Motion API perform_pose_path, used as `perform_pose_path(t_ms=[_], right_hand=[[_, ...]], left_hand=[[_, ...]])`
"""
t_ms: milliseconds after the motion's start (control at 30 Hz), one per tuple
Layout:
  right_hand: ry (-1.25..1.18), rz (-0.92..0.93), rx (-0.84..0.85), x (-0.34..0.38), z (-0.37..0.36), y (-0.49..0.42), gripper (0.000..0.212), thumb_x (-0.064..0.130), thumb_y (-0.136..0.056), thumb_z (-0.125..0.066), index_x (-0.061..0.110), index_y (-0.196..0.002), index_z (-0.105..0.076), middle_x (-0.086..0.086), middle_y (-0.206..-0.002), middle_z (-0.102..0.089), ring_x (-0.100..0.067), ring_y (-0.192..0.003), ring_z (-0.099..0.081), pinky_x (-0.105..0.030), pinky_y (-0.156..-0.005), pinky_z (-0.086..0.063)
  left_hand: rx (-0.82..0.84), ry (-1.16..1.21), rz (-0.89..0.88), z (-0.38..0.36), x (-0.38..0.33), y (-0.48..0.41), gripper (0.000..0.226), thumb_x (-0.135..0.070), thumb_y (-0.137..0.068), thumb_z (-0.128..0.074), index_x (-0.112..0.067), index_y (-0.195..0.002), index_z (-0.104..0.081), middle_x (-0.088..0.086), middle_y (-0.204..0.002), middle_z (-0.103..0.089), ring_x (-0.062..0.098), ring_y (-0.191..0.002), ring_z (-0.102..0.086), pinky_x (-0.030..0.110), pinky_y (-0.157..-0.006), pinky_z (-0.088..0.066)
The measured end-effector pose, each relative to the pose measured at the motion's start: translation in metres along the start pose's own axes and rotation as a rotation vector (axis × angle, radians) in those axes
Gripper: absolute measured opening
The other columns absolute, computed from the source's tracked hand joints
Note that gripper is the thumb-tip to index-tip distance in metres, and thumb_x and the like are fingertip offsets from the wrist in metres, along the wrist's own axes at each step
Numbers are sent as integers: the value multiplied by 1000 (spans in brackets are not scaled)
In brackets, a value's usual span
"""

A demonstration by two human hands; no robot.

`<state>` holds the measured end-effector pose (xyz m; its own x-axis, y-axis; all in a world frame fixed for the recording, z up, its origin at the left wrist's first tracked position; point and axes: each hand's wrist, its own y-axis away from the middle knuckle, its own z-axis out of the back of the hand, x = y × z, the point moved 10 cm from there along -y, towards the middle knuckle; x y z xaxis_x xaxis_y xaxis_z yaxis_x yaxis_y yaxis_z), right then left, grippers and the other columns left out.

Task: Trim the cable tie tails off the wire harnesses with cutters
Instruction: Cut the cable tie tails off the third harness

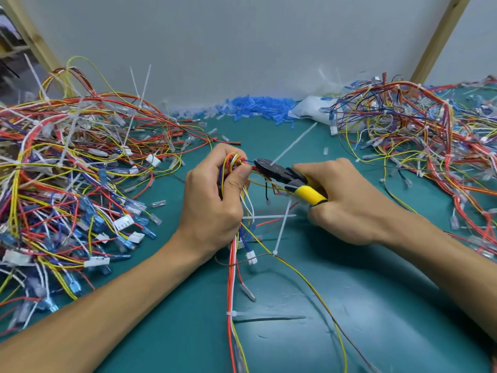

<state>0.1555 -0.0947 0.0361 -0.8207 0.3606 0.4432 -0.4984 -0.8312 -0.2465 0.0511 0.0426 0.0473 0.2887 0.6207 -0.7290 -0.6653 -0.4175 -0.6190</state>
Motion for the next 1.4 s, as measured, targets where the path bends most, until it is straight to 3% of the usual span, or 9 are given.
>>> perform_pose_path(t_ms=[200,333,500,633,833,1033,1233,1400], right_hand=[[-32,-23,9,0,-3,1,15,10,-57,-46,10,-69,-38,-14,-63,-30,-23,-63,-20,-41,-52,-18],[-10,-30,4,0,-5,-1,18,13,-60,-50,18,-72,-38,-11,-61,-33,-31,-64,-27,-51,-51,-29],[95,-12,-8,-1,3,-2,32,18,-56,-55,20,-81,-36,3,-71,-45,-23,-64,-36,-42,-52,-34],[50,-7,-9,1,0,-3,23,16,-57,-53,17,-76,-39,-7,-61,-36,-29,-63,-29,-42,-49,-28],[-81,-12,27,-1,-5,-1,22,11,-57,-53,15,-71,-36,-11,-64,-30,-18,-60,-19,-40,-50,-18],[27,2,-53,0,7,0,18,18,-60,-52,18,-70,-37,-9,-59,-31,-36,-64,-27,-48,-49,-31],[10,8,-69,1,6,0,24,20,-66,-57,24,-72,-34,-4,-61,-30,-33,-64,-26,-41,-51,-26],[-124,-53,-5,-3,-7,-1,18,15,-63,-52,14,-68,-35,-13,-65,-28,-25,-62,-20,-36,-53,-16]], left_hand=[[3,0,25,0,2,0,13,-20,-100,-56,-9,-93,-59,5,-65,-54,31,-59,-51,46,-57,-42],[0,13,45,2,5,-1,11,-21,-99,-56,-14,-91,-58,1,-64,-53,20,-56,-47,40,-55,-39],[15,0,55,1,7,-2,11,-22,-100,-56,-14,-92,-58,-2,-64,-53,20,-55,-48,38,-55,-40],[23,-21,50,0,9,-1,12,-21,-100,-56,-11,-93,-59,-1,-65,-53,22,-57,-48,38,-55,-39],[39,-14,45,-3,7,-2,9,-19,-100,-55,-14,-93,-57,-6,-65,-52,20,-56,-48,35,-56,-37],[41,-2,45,-3,4,-1,9,-18,-101,-55,-15,-92,-56,-5,-65,-50,18,-54,-45,31,-55,-35],[26,-33,56,-1,3,-3,11,-18,-99,-55,-10,-91,-57,-6,-64,-49,24,-58,-47,39,-56,-39],[35,-33,55,-1,5,-2,13,-17,-99,-56,-9,-90,-57,-6,-63,-47,19,-56,-43,33,-55,-34]])
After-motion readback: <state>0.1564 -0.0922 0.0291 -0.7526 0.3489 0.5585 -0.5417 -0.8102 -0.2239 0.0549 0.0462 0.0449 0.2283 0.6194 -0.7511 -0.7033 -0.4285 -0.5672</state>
